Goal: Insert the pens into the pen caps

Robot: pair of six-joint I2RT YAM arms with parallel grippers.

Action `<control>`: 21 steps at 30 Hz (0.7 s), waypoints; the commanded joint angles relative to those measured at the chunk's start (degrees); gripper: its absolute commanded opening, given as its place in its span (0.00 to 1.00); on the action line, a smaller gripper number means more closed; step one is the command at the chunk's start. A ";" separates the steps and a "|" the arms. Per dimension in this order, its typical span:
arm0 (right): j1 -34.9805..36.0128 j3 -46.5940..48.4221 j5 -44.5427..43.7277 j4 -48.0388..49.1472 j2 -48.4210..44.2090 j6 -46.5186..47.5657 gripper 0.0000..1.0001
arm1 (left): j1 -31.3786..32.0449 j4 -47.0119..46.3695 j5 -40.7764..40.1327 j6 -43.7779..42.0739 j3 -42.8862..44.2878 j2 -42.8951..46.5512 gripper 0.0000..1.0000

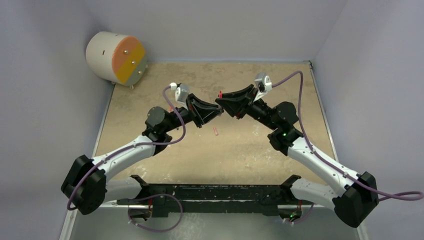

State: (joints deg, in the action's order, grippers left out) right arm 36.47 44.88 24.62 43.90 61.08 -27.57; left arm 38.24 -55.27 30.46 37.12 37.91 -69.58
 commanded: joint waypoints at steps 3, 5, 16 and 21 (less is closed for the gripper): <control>0.20 3.06 -6.28 -8.05 -3.78 7.41 0.15 | -0.09 24.16 2.76 -17.97 8.56 2.47 0.00; 0.29 2.75 -6.37 -8.50 -3.98 7.38 0.03 | -0.09 26.41 3.73 -19.25 9.98 2.20 0.00; 0.26 -1.50 2.30 1.72 -2.37 -2.45 0.00 | -0.14 11.57 2.71 -10.79 6.71 1.54 0.18; 0.27 -2.50 3.50 5.32 -1.02 -4.67 0.00 | -0.10 11.12 1.72 -10.69 6.20 2.90 0.22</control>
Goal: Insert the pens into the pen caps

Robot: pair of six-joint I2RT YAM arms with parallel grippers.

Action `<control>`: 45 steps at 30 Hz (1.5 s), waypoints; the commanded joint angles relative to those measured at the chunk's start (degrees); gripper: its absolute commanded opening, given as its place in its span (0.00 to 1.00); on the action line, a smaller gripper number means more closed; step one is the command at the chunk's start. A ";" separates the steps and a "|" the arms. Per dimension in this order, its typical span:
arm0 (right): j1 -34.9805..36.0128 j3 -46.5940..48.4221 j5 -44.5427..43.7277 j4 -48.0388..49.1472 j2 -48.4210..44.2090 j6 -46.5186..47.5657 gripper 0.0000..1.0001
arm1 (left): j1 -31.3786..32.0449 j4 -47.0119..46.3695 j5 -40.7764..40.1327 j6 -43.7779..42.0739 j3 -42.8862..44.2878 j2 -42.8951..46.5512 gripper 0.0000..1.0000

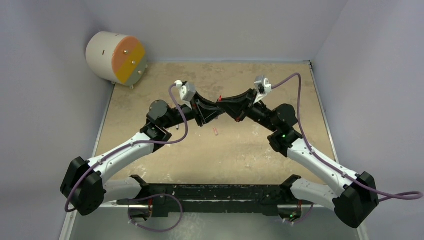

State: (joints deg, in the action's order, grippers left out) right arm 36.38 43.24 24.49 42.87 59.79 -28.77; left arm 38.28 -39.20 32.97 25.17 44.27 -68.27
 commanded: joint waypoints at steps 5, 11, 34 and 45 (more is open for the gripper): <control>0.32 -1.09 3.27 5.49 -0.13 -3.37 0.00 | -0.18 -1.16 -0.52 -0.89 0.00 2.92 0.00; 0.31 -0.73 1.51 5.13 -1.13 -2.99 0.00 | -0.15 2.28 -0.73 -2.39 -0.57 3.56 0.08; 0.31 0.10 -8.45 -3.83 -2.85 1.78 0.78 | -0.74 9.73 -9.96 -5.93 -2.46 7.98 0.00; 0.62 1.12 -23.69 -28.95 10.54 12.26 0.49 | -11.56 5.46 -15.34 0.09 -9.46 12.54 0.00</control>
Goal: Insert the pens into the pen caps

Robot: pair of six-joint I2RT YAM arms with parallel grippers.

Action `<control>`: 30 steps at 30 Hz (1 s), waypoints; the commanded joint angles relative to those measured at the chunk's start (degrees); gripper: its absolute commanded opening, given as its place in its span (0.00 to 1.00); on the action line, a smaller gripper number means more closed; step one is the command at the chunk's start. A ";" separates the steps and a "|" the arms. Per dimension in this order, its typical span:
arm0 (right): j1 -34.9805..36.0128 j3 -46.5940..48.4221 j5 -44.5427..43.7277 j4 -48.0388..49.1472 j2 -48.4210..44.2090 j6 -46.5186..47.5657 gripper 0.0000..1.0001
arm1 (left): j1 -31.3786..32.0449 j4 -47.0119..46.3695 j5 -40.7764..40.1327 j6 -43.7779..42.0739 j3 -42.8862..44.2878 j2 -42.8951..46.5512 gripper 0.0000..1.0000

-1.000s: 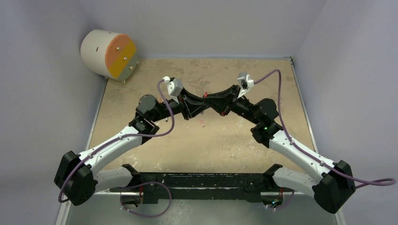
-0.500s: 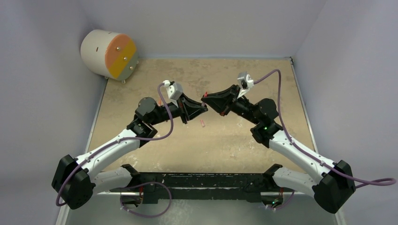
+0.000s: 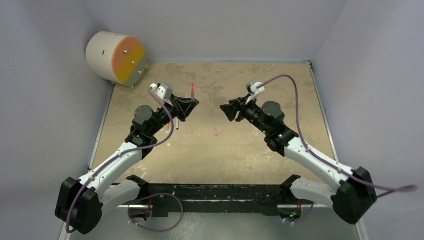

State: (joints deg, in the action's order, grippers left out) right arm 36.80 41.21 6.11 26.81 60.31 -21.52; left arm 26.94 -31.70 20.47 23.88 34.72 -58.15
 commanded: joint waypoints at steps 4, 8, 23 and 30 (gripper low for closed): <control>1.63 5.32 -7.50 -17.86 21.00 4.98 0.05 | -0.22 -0.14 -4.10 0.84 -0.06 4.00 0.00; 2.19 6.49 -8.51 -17.67 27.06 4.51 0.12 | -0.22 1.91 -5.41 0.28 -0.33 4.35 0.00; 7.45 13.78 -9.85 -20.73 35.85 7.11 0.02 | -0.22 2.74 -5.35 0.10 -0.79 3.91 0.00; 7.74 13.78 -5.16 -18.91 37.87 6.53 0.00 | -0.22 2.62 -5.44 0.16 -0.57 3.44 0.00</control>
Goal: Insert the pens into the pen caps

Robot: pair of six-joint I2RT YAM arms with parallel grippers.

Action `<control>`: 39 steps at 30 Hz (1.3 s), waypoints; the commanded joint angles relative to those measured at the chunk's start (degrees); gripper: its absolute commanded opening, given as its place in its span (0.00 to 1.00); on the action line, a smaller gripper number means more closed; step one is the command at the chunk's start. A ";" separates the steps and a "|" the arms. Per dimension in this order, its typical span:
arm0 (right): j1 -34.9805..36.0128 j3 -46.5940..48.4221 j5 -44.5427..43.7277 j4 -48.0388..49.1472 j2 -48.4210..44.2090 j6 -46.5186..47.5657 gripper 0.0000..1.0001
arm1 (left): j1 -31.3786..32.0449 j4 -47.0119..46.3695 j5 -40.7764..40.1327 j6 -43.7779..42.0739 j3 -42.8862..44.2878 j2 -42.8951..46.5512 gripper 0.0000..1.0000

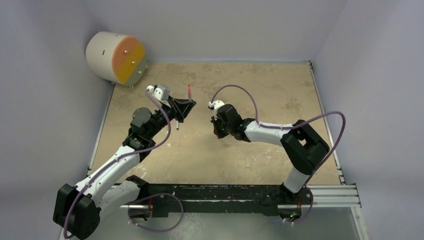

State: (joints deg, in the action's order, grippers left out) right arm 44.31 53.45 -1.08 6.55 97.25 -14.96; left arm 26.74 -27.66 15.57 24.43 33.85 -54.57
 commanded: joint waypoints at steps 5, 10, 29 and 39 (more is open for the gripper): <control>0.15 1.49 2.95 1.31 2.59 -0.49 0.00 | -0.02 -1.08 -0.63 -0.52 0.20 -0.19 0.00; 0.16 1.49 3.57 0.51 4.14 -2.52 0.00 | -0.02 -0.57 -0.79 -0.50 0.08 -0.20 0.00; -0.28 5.02 -4.75 -3.97 3.56 -2.96 0.00 | -0.02 0.17 -1.16 -0.69 0.26 -0.27 0.00; -2.15 4.84 -6.11 -4.49 3.60 -2.91 0.00 | -0.02 0.33 -1.24 -0.83 0.26 -0.50 0.00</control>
State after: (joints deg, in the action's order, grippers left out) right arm 43.46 56.42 -5.06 3.25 102.41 -17.58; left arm 26.74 -25.54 14.70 24.40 33.85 -55.29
